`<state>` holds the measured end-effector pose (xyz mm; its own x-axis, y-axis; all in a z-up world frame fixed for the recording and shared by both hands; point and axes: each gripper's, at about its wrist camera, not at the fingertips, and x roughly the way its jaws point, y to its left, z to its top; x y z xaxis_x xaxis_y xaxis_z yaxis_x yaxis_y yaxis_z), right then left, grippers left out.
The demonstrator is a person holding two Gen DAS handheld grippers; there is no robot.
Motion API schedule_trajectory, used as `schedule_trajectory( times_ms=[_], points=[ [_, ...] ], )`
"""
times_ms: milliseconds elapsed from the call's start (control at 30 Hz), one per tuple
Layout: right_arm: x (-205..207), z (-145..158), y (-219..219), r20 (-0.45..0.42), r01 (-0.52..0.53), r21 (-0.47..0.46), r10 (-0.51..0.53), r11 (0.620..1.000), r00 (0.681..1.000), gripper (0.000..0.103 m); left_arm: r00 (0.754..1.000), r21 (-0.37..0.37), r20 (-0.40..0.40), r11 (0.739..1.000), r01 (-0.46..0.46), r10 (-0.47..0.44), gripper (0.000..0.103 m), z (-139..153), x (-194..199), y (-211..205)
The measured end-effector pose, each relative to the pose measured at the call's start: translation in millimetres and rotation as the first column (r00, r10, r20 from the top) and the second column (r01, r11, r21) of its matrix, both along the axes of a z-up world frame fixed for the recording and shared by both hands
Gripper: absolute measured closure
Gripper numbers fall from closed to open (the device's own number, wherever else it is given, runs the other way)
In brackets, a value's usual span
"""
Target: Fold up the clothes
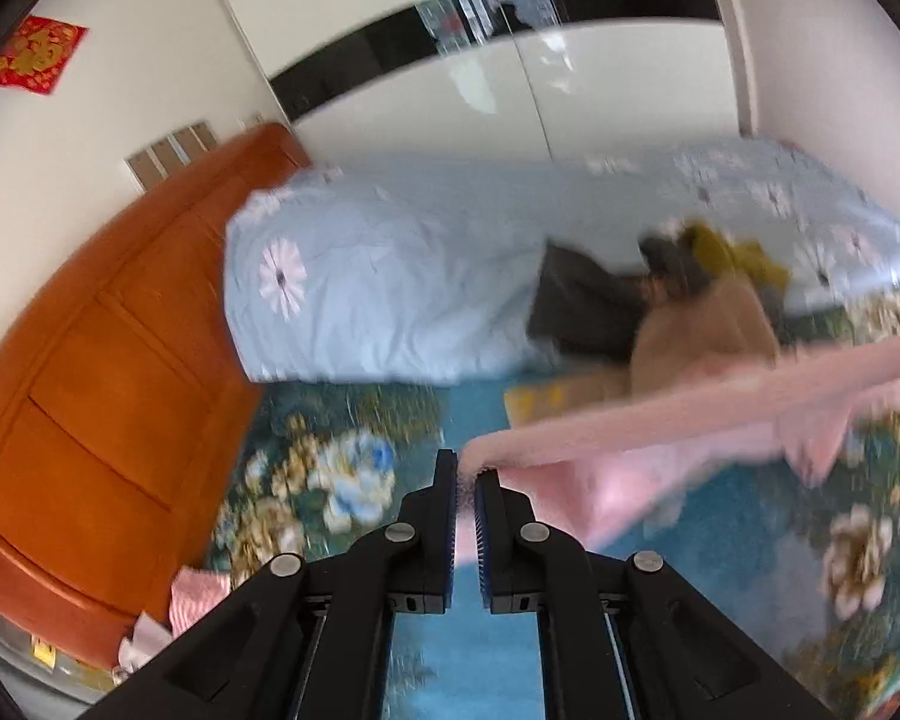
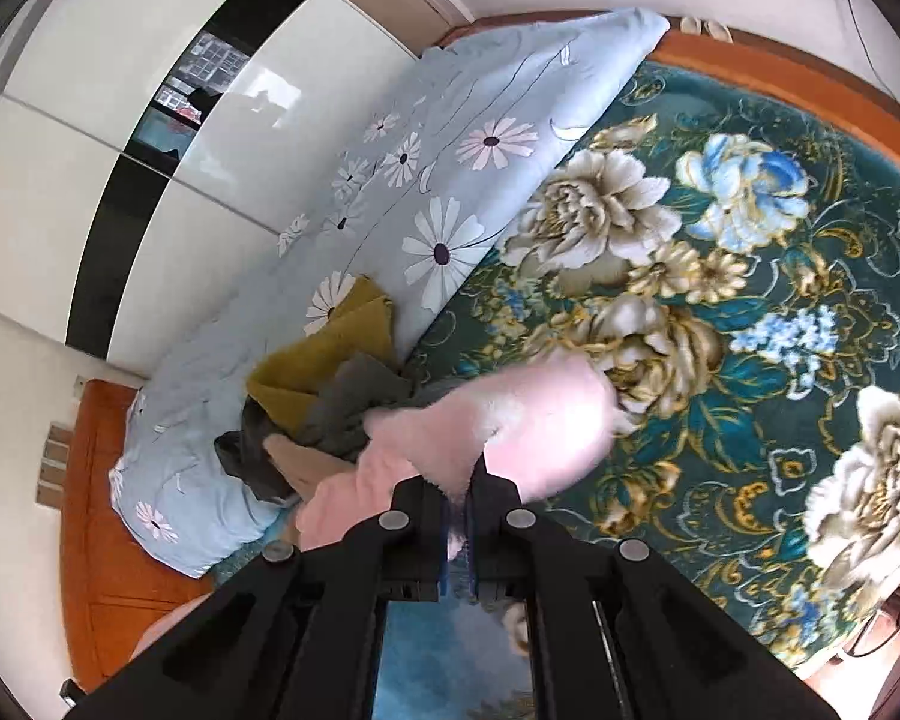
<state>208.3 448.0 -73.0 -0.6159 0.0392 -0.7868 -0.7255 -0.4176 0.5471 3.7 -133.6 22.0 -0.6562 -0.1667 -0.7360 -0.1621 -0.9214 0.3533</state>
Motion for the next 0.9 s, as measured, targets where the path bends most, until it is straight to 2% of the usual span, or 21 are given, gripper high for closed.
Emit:
schedule_trajectory(
  times_ms=[67,100,167,233,267,333,500,567,600,633,700,733,767,800,833,867,900],
  points=[
    [13,-30,-8,0.076,0.012,-0.039,-0.009,0.999,0.997,0.099,0.996,-0.044,0.084,0.999,0.006,-0.002,0.095,-41,15,-1],
    [20,-59,-13,0.144,0.031,-0.098,-0.017,0.995,0.989,0.099,0.989,-0.063,0.148,0.998,0.005,0.004,0.096,-69,20,-1],
    [36,-110,-25,0.254,0.090,-0.195,-0.039,0.977,0.966,0.099,0.958,-0.080,0.282,0.996,-0.024,0.046,0.097,-123,29,-5],
    [53,-154,-37,0.346,0.160,-0.268,-0.060,0.950,0.936,0.099,0.919,-0.076,0.380,0.994,-0.083,0.106,0.097,-158,33,-13],
    [59,-166,-42,0.382,0.187,-0.285,-0.067,0.940,0.922,0.099,0.894,-0.066,0.426,0.990,-0.123,0.140,0.097,-173,34,-17],
    [66,-180,-49,0.422,0.216,-0.312,-0.068,0.925,0.904,0.099,0.856,-0.038,0.477,0.978,-0.205,0.198,0.095,-190,38,-26],
    [53,-177,-53,0.446,0.126,-0.283,0.014,0.951,0.895,0.098,0.803,0.009,0.547,0.957,-0.289,0.237,0.095,-206,46,-40],
    [51,-175,-53,0.447,0.120,-0.277,0.018,0.954,0.894,0.098,0.784,0.035,0.563,0.940,-0.339,0.262,0.084,-208,50,-55],
    [50,-174,-54,0.450,0.120,-0.275,0.018,0.954,0.893,0.098,0.770,0.060,0.575,0.925,-0.374,0.275,0.063,-209,52,-64],
    [48,-173,-55,0.457,0.118,-0.272,0.021,0.955,0.889,0.098,0.758,0.096,0.586,0.904,-0.417,0.287,0.050,-209,56,-76],
    [47,-172,-57,0.469,0.115,-0.267,0.025,0.957,0.883,0.098,0.729,0.155,0.598,0.844,-0.514,0.334,0.050,-210,65,-100],
    [49,-173,-58,0.475,0.114,-0.263,0.026,0.958,0.880,0.098,0.702,0.180,0.612,0.801,-0.571,0.363,0.049,-214,70,-112],
    [48,-172,-57,0.481,0.113,-0.259,0.026,0.959,0.876,0.098,0.666,0.203,0.635,0.747,-0.634,0.392,0.049,-220,75,-124],
    [48,-169,-57,0.488,0.111,-0.253,0.028,0.961,0.872,0.098,0.623,0.235,0.663,0.676,-0.699,0.414,0.049,-228,80,-136],
    [48,-166,-58,0.494,0.110,-0.248,0.029,0.962,0.869,0.098,0.577,0.272,0.696,0.588,-0.762,0.427,0.049,-237,87,-146],
    [47,-164,-59,0.498,0.110,-0.244,0.027,0.963,0.867,0.098,0.530,0.310,0.731,0.484,-0.818,0.429,0.049,-246,93,-155],
    [45,-161,-60,0.501,0.111,-0.240,0.025,0.964,0.865,0.098,0.485,0.345,0.768,0.366,-0.864,0.419,0.049,-257,100,-163]
  ],
)
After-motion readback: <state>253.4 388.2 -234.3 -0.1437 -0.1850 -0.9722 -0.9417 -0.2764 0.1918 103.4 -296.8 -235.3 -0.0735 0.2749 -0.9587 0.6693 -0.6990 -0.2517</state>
